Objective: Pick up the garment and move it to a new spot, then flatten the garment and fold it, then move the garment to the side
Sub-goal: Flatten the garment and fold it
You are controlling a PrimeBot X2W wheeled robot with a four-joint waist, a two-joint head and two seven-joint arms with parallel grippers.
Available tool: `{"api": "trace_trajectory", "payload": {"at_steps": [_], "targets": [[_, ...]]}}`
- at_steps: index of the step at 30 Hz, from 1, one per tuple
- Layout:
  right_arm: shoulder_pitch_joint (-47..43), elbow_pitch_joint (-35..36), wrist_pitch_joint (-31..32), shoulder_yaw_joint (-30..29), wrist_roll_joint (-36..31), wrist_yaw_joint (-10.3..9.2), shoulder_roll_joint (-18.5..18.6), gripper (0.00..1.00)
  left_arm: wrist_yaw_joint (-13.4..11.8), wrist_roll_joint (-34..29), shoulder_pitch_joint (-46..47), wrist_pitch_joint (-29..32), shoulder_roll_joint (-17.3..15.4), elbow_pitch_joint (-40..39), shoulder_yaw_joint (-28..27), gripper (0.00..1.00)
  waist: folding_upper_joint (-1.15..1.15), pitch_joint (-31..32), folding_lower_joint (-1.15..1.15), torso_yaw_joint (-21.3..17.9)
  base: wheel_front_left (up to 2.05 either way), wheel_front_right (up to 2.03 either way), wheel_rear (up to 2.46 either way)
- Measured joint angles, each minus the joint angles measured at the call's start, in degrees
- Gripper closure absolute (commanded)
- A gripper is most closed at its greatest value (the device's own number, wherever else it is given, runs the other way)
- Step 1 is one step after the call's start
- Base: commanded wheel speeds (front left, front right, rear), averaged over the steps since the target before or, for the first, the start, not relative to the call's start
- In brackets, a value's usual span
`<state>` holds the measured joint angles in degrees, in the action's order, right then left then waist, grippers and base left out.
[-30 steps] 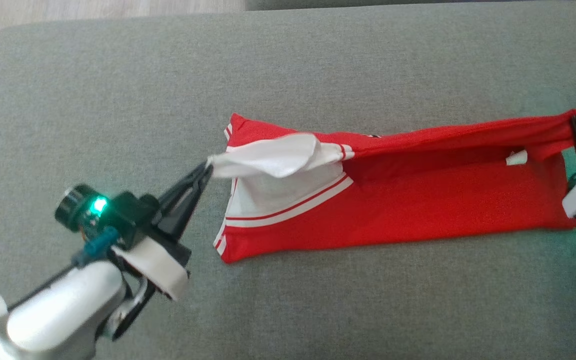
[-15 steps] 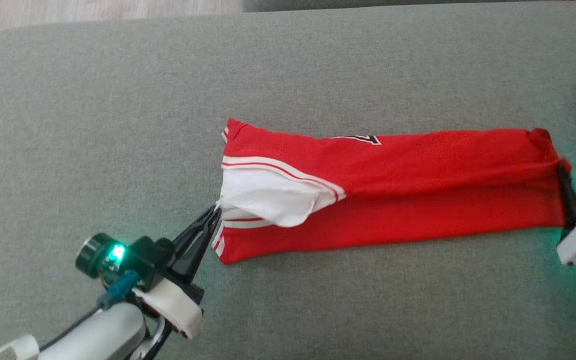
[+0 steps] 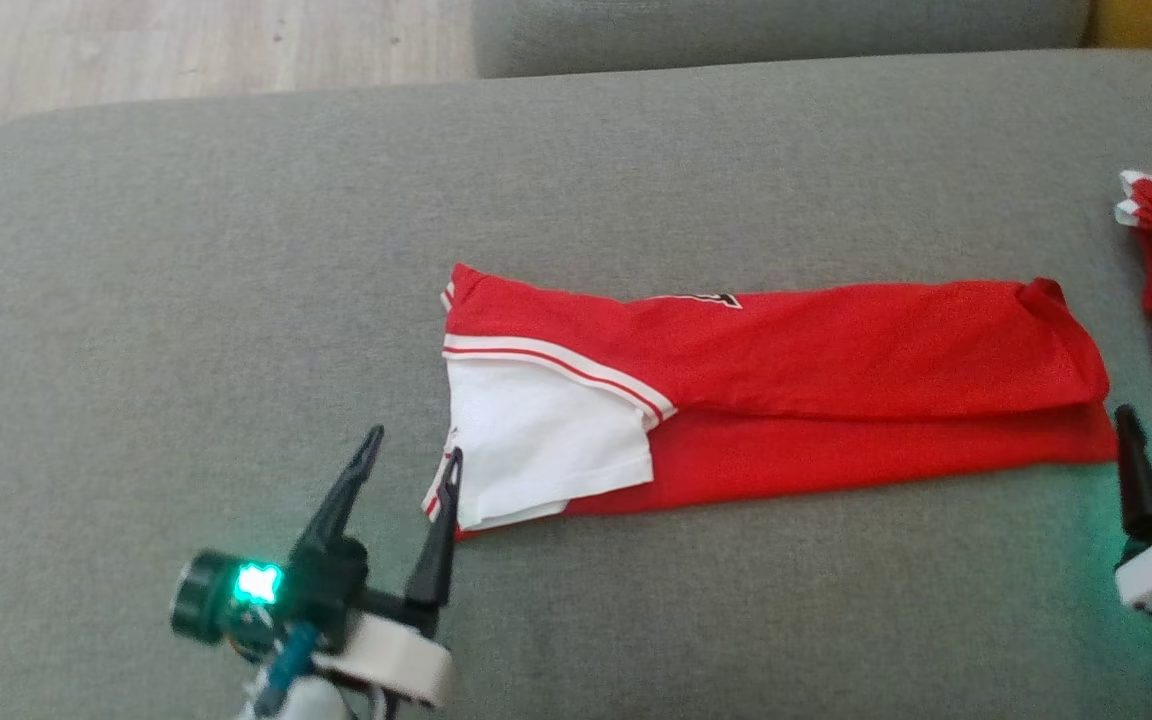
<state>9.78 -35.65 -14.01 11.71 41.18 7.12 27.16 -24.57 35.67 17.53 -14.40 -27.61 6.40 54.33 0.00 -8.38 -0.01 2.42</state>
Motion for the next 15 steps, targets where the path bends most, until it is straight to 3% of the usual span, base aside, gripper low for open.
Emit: {"api": "trace_trajectory", "payload": {"at_steps": [7,15], "targets": [[0.16,1.04,3.52,-6.55,-1.69,0.0,-1.81,0.0,-3.16,-11.13,-9.62,-0.05,5.65,-3.9,-6.86,0.0,0.0,1.07,0.0,3.25,0.0,0.0,0.0],[4.01,-10.77,8.75,-13.92,-7.24,0.0,-3.22,0.0,-1.97,-20.45,-14.04,-0.07,10.5,-7.2,-11.88,0.0,0.0,1.14,0.0,8.21,0.0,0.0,0.0]]}}
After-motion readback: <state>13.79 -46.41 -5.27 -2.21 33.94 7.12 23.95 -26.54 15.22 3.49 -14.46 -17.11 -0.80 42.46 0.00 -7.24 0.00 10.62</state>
